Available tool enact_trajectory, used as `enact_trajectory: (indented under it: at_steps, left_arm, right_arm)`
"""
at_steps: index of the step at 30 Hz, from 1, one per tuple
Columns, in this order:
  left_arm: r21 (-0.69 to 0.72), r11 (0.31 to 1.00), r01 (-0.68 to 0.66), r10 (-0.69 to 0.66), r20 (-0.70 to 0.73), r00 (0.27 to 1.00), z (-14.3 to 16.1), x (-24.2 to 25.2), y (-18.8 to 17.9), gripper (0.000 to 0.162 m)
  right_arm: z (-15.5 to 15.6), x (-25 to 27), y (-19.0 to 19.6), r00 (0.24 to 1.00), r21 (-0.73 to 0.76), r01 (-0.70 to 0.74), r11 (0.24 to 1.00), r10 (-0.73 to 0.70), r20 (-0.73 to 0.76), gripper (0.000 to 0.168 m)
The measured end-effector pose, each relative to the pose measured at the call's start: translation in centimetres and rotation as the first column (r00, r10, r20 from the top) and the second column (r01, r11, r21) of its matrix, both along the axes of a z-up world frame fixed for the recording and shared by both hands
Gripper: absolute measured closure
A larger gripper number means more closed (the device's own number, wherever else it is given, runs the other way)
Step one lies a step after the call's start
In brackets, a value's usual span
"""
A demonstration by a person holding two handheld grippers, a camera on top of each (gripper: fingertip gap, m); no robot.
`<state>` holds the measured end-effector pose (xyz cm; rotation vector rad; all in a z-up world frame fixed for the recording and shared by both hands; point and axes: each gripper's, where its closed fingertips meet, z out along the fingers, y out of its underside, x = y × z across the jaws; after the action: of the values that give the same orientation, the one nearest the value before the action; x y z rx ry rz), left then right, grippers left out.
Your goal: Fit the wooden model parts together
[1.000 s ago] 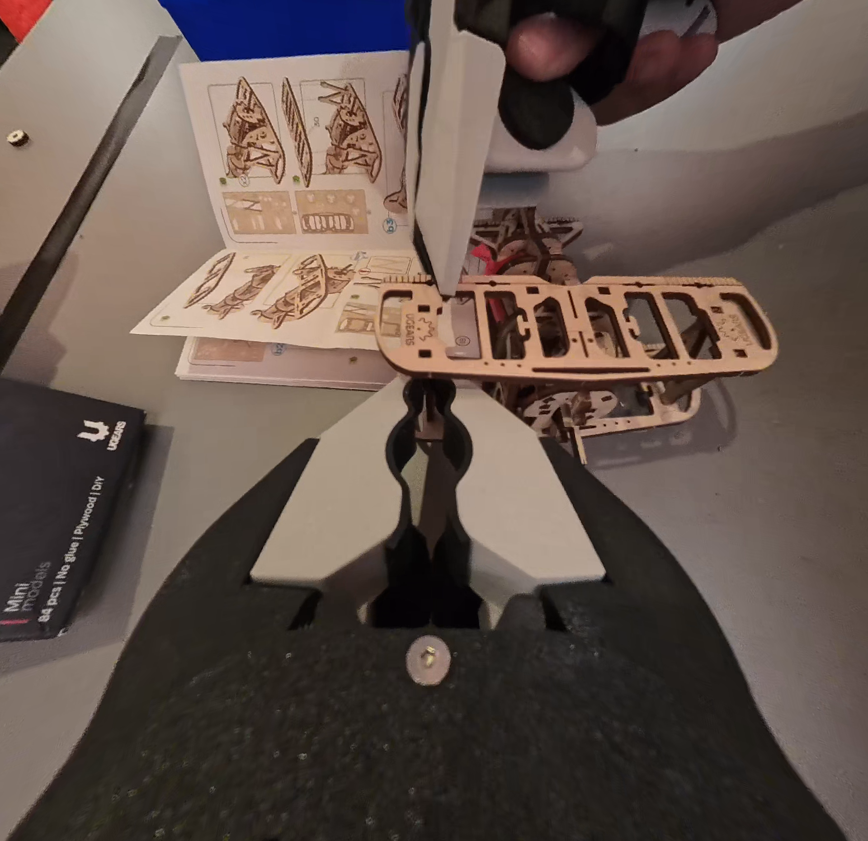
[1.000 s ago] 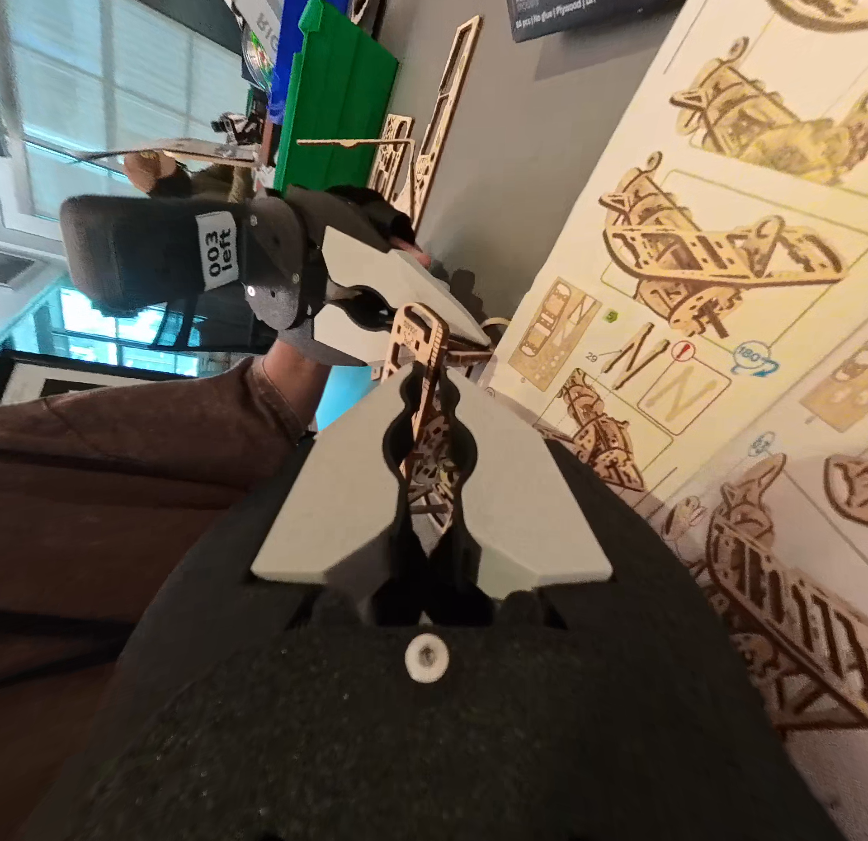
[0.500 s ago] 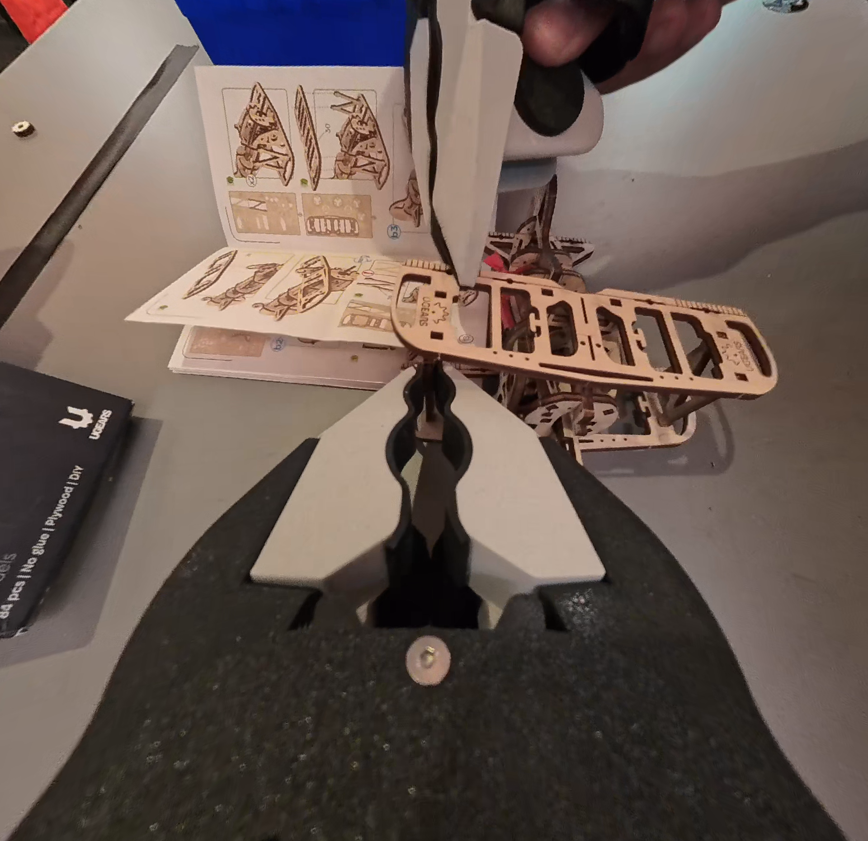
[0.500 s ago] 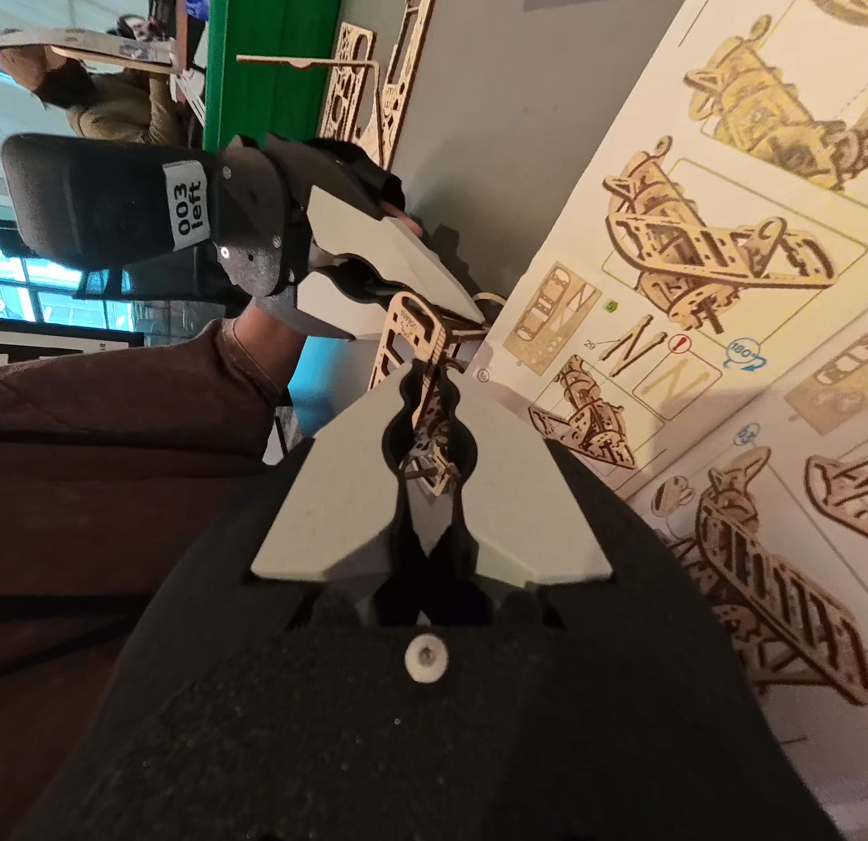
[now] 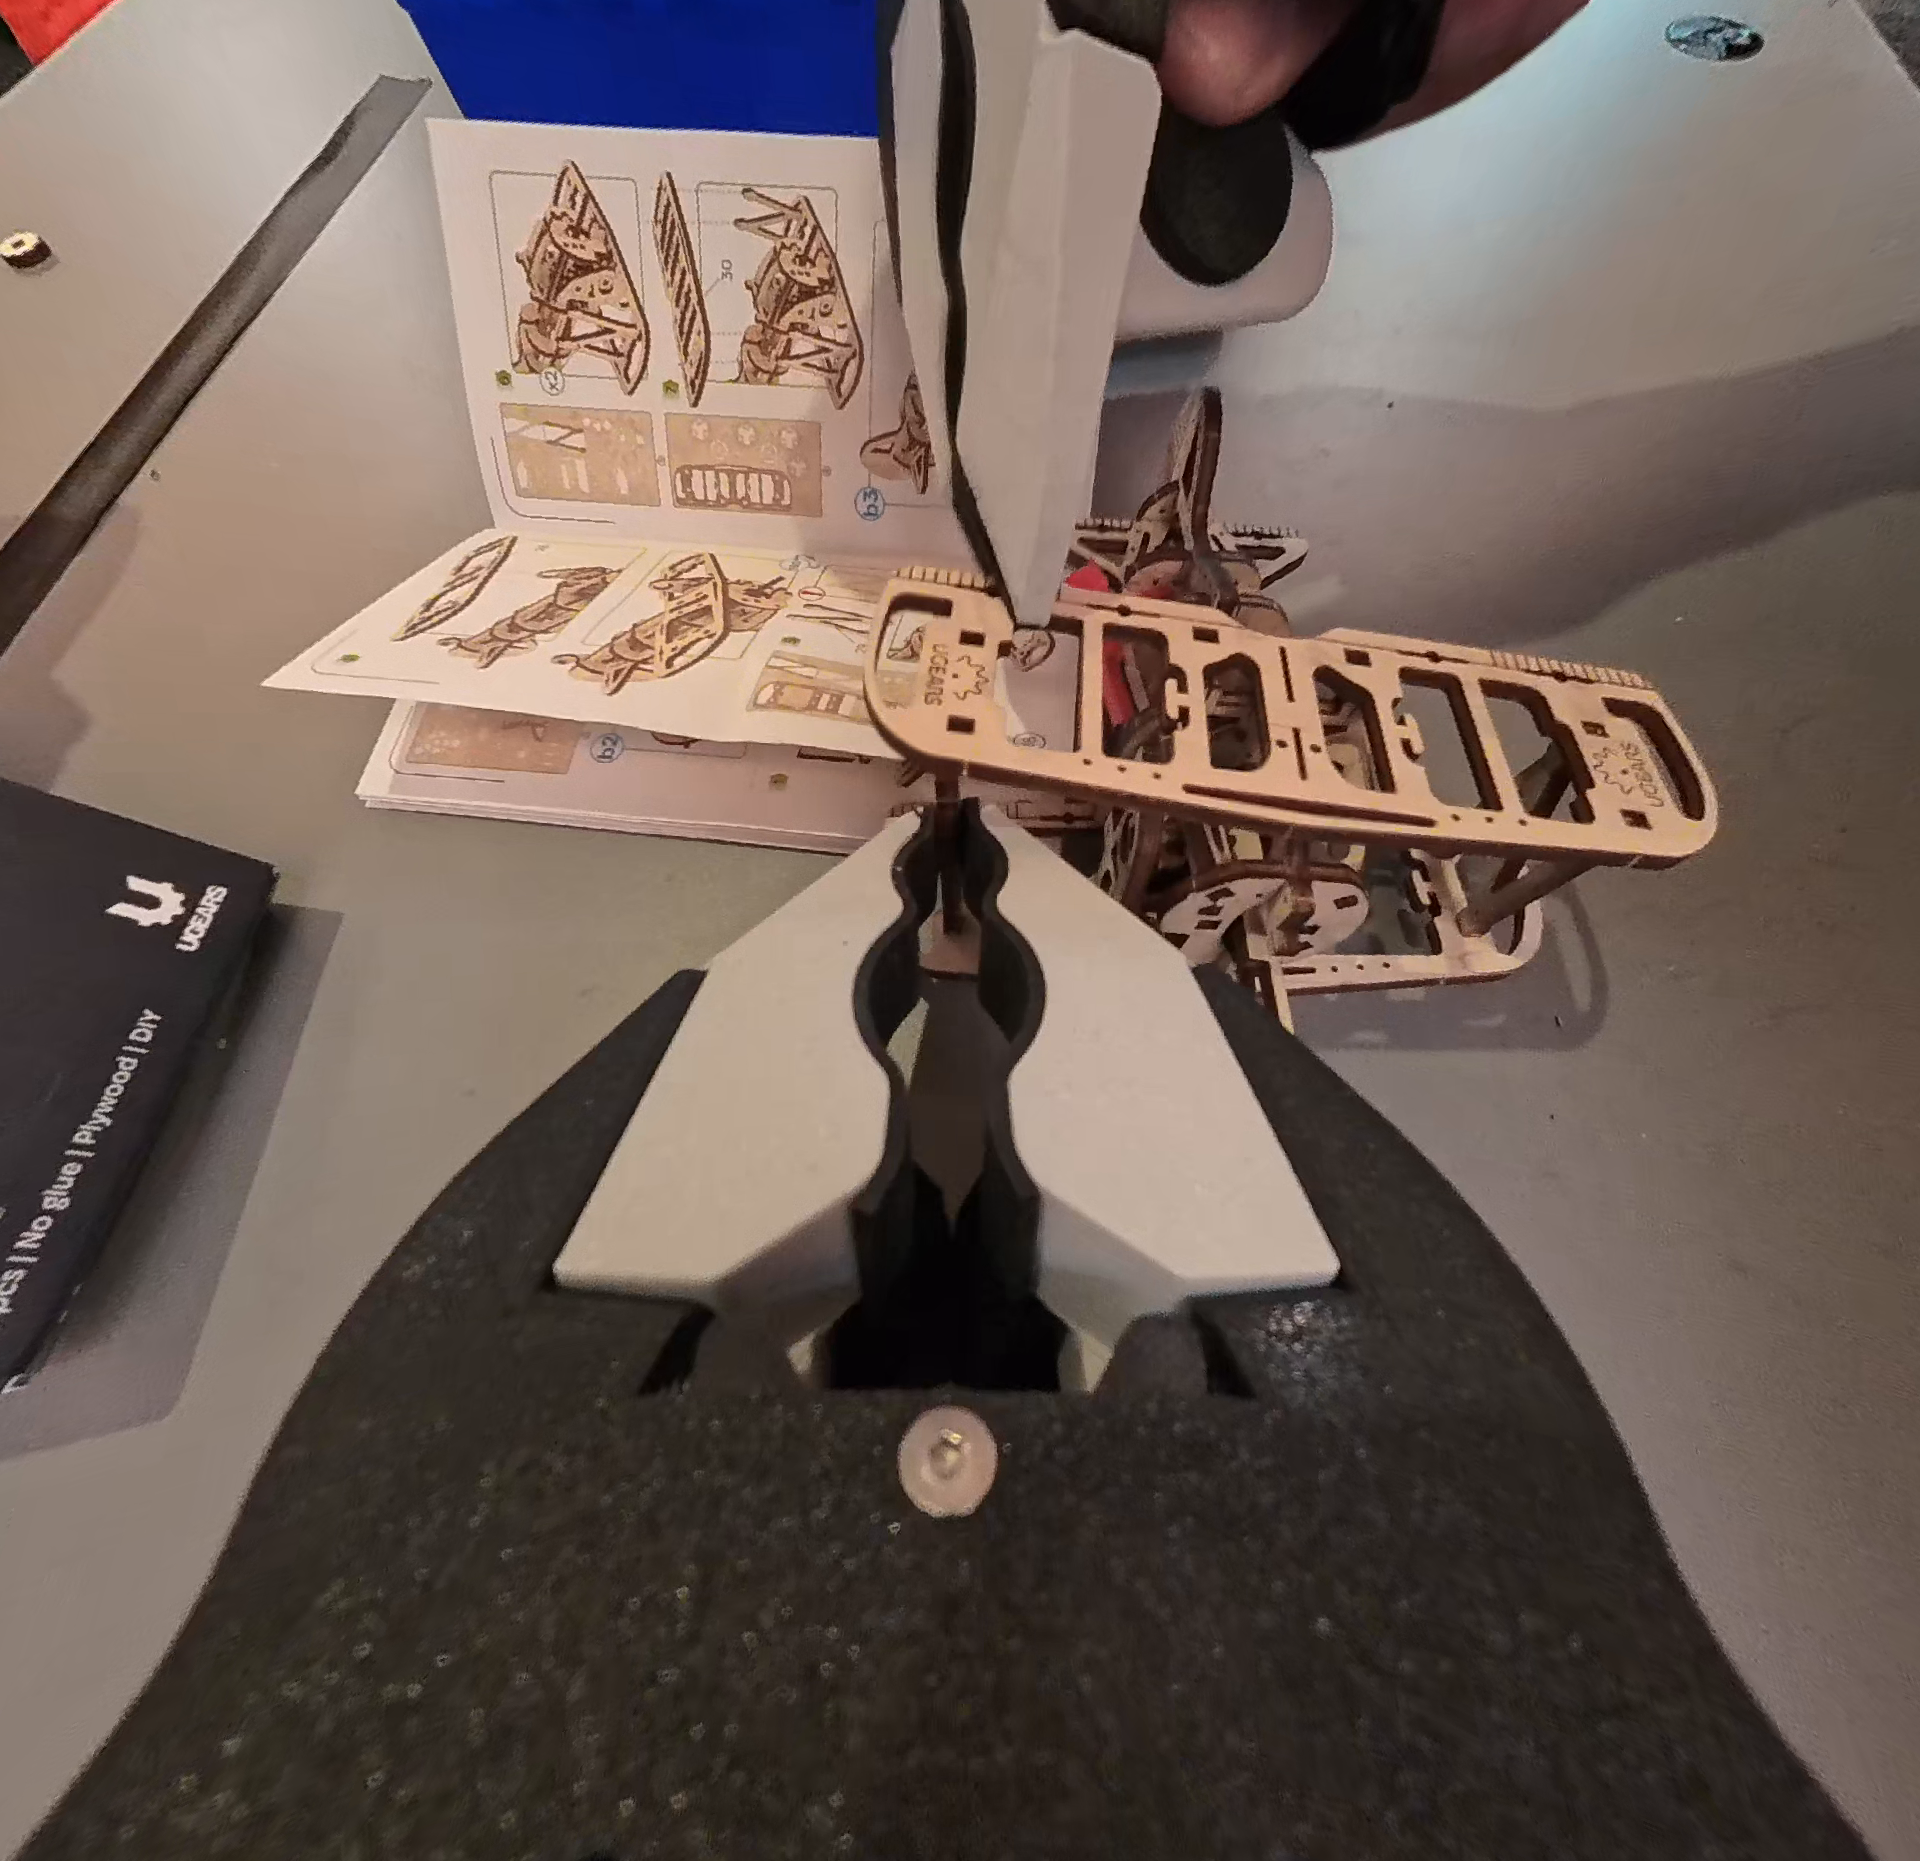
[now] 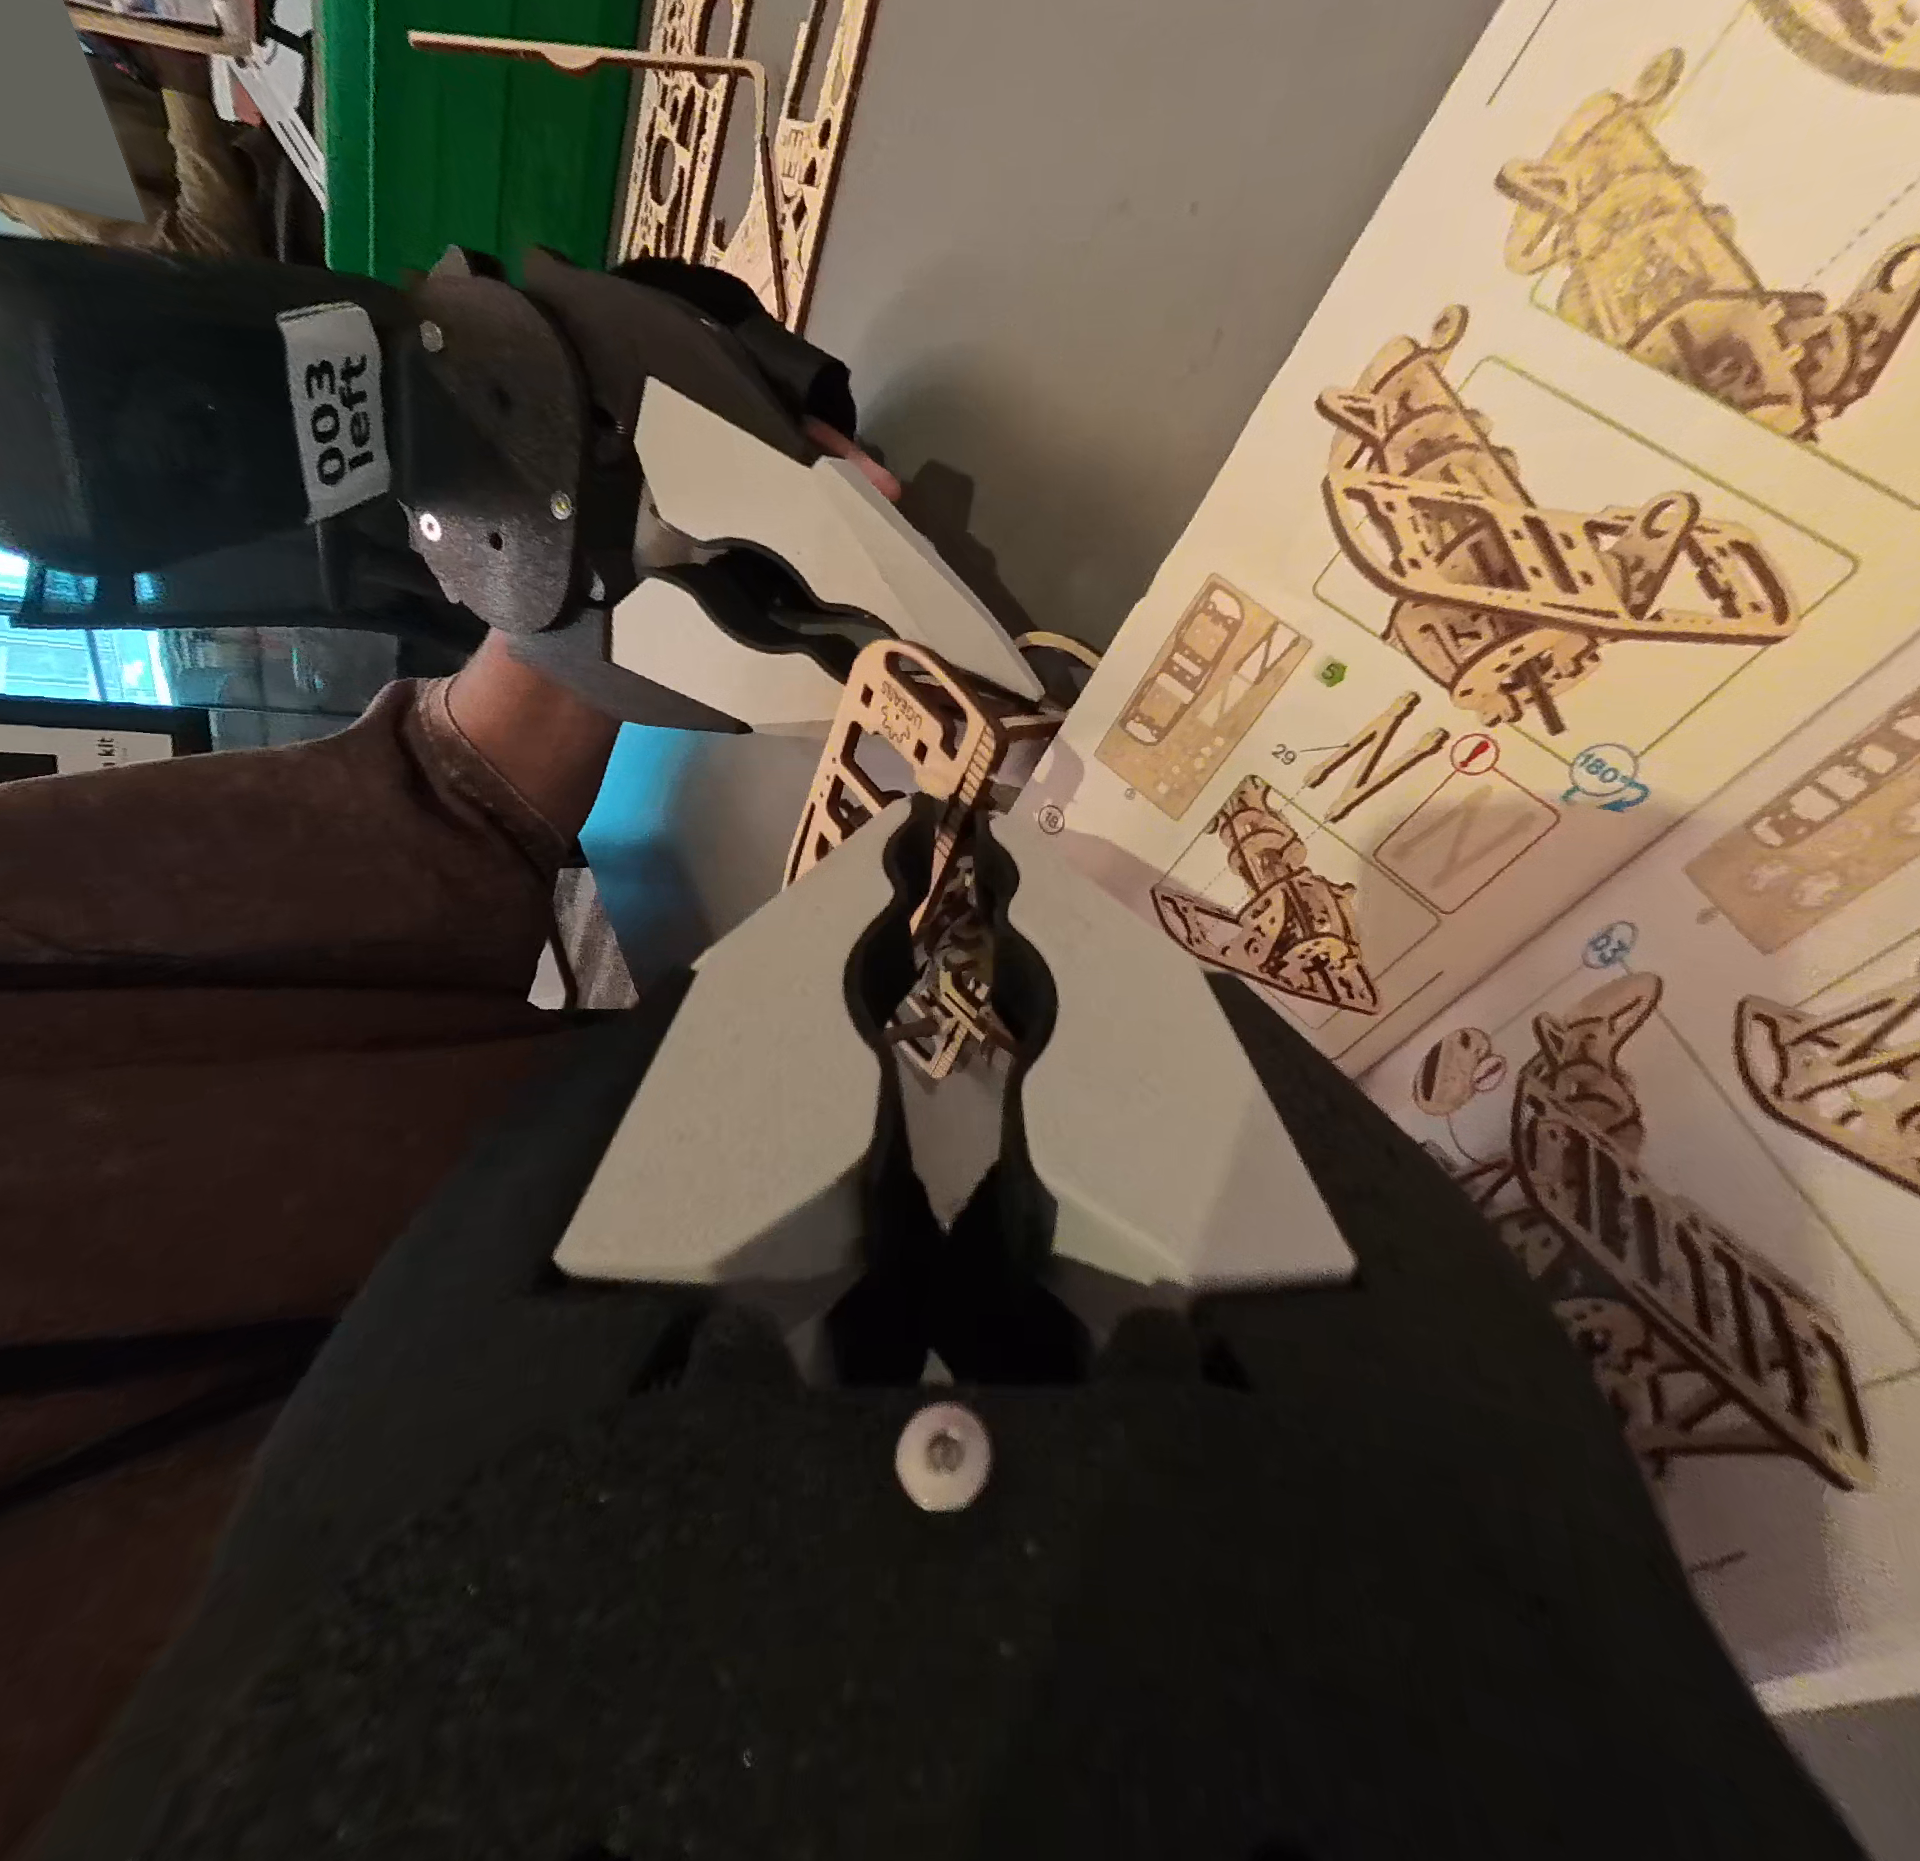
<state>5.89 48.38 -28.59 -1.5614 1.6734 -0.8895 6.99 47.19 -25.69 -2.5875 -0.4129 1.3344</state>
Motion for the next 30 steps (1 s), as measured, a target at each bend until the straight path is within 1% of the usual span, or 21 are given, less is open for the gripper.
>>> enact_trajectory:
  at_steps: [11,13,14,16,18,20,22,25,28,29,30]
  left_arm:
    - [-0.016,1.0,-0.004,0.004,-0.014,1.0,-0.2,-0.3,0.0,0.162]
    - [-0.04,0.999,-0.021,0.02,-0.017,1.0,-0.2,-0.6,0.0,0.157]
    - [-0.049,0.998,-0.039,0.038,-0.021,0.999,-0.1,-0.9,0.2,0.15]
    - [-0.076,0.995,-0.068,0.066,-0.021,0.998,0.4,-1.8,0.6,0.142]
    - [-0.109,0.988,-0.107,0.107,-0.008,0.994,1.2,-2.7,1.1,0.145]
    - [-0.141,0.983,-0.115,0.12,0.03,0.992,2.3,-3.2,1.2,0.146]
    - [-0.183,0.98,-0.075,0.082,0.031,0.996,2.5,-3.2,0.4,0.142]
    - [-0.182,0.983,-0.026,0.019,-0.043,0.999,1.2,-3.0,-0.6,0.138]
    - [-0.203,0.979,0.016,-0.028,-0.057,0.998,0.3,-2.1,-1.7,0.139]
    - [-0.186,0.982,0.016,-0.028,-0.065,0.997,-0.1,-1.8,-1.8,0.147]
    - [-0.158,0.987,0.011,-0.022,-0.071,0.997,-0.4,-1.6,-1.7,0.159]
  right_arm:
    - [-0.3,-0.2,0.3,0.997,-0.019,-0.02,1.0,0.021,0.075,0.162]
    - [-0.7,-0.2,0.3,0.995,-0.023,-0.027,0.999,0.029,0.099,0.162]
    - [-0.8,-0.2,0.2,0.994,-0.025,-0.03,0.999,0.033,0.1,0.162]
    - [-0.6,-0.6,0.1,0.996,-0.029,-0.039,0.999,0.041,0.081,0.162]
    - [-0.6,-0.7,-0.1,0.996,-0.025,-0.048,0.999,0.049,0.08,0.162]
    - [-0.5,-0.8,-0.2,0.997,-0.024,-0.059,0.998,0.06,0.05,0.162]
    - [0.1,-1.4,-0.4,0.994,-0.002,-0.101,0.995,0.101,-0.03,0.162]
    - [0.5,-1.8,-0.7,0.985,0.044,-0.14,0.989,0.144,-0.097,0.162]
    - [0.6,-1.9,-0.7,0.981,0.112,-0.161,0.981,0.172,-0.092,0.162]
    - [0.8,-2.0,-0.8,0.98,0.127,-0.164,0.978,0.176,-0.092,0.157]
    - [1.1,-1.8,-0.8,0.982,0.147,-0.154,0.977,0.167,-0.083,0.149]
